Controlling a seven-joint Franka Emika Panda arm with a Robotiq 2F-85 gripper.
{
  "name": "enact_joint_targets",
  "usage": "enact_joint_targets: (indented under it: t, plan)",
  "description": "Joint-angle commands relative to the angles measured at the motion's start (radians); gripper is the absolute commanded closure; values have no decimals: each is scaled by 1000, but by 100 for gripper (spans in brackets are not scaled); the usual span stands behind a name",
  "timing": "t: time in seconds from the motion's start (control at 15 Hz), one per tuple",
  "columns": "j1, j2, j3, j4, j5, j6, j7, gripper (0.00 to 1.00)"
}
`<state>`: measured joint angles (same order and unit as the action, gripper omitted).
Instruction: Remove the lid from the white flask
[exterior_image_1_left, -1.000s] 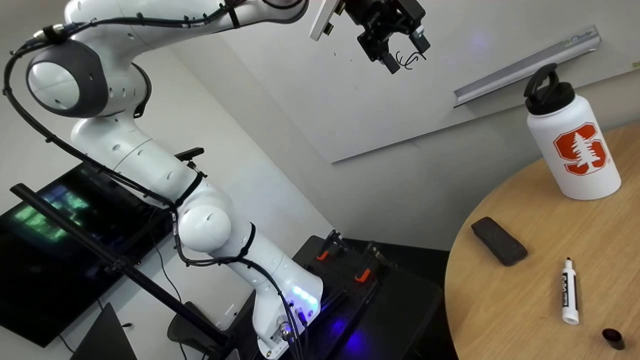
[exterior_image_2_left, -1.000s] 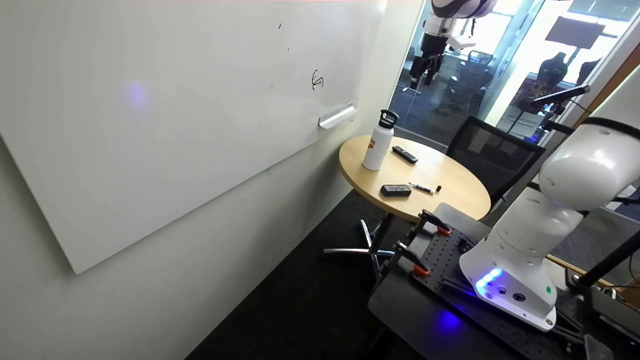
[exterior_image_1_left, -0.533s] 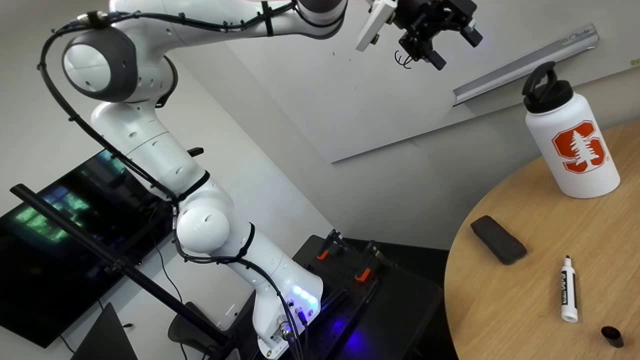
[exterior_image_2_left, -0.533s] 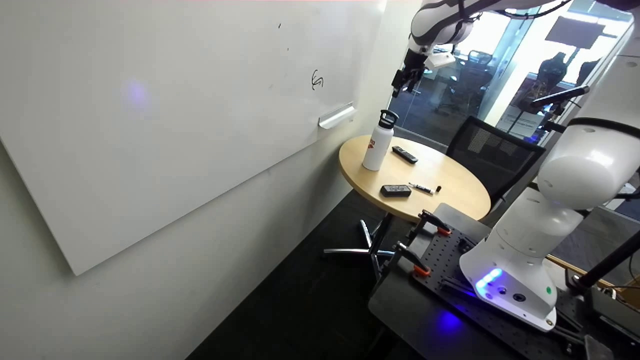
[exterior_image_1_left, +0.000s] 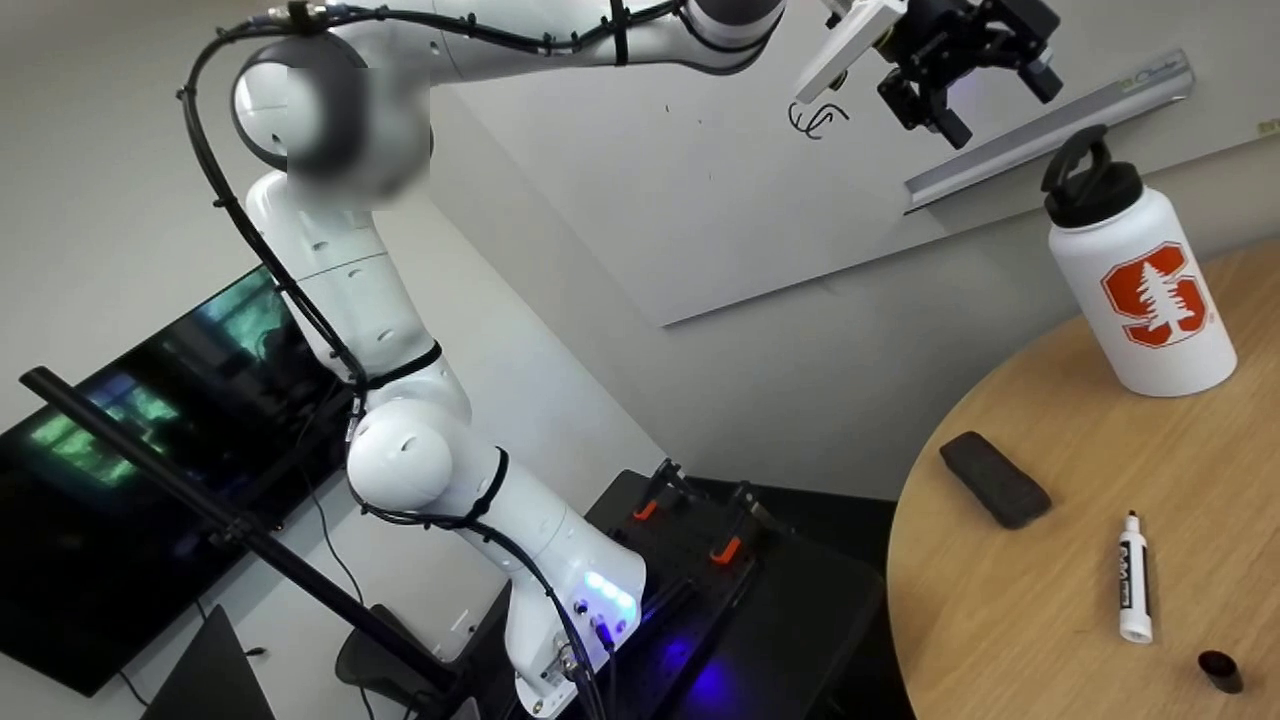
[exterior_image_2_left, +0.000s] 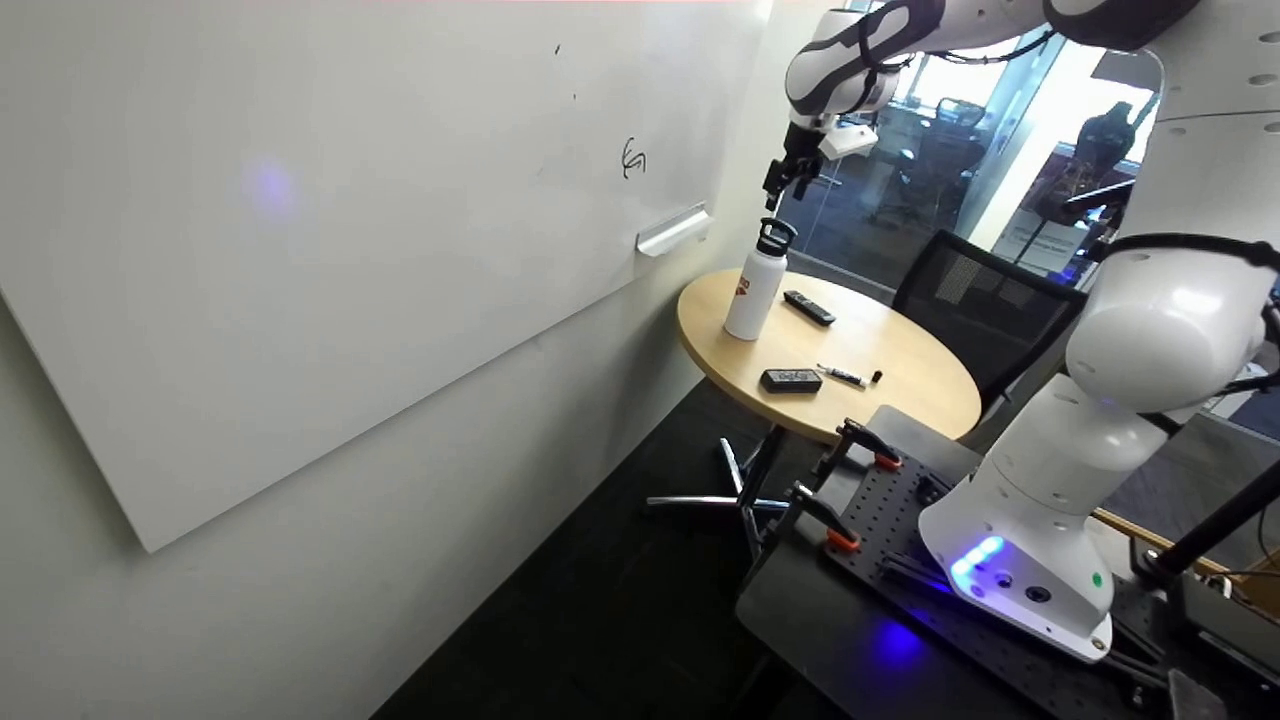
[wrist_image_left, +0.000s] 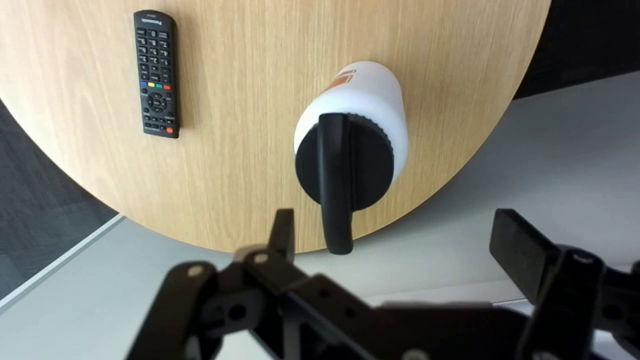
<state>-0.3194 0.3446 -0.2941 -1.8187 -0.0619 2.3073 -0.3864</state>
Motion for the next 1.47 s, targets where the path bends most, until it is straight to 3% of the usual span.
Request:
enact_joint_targets:
  t: [0.0,0.2,0.6,0.87,1.07,1.4]
  plan:
    - [-24,4,24,15,-11,-8,6,0]
    - [-25,17,19,38,-20,-20,9,0]
    - [-99,69,43,120,28,-105,-86,0]
    - [-164,110,99,178,103,-174,-243,0]
    - [-187,145,125,209,153,-174,-321,0]
    - [-171,187,118,225,130,-120,-284,0]
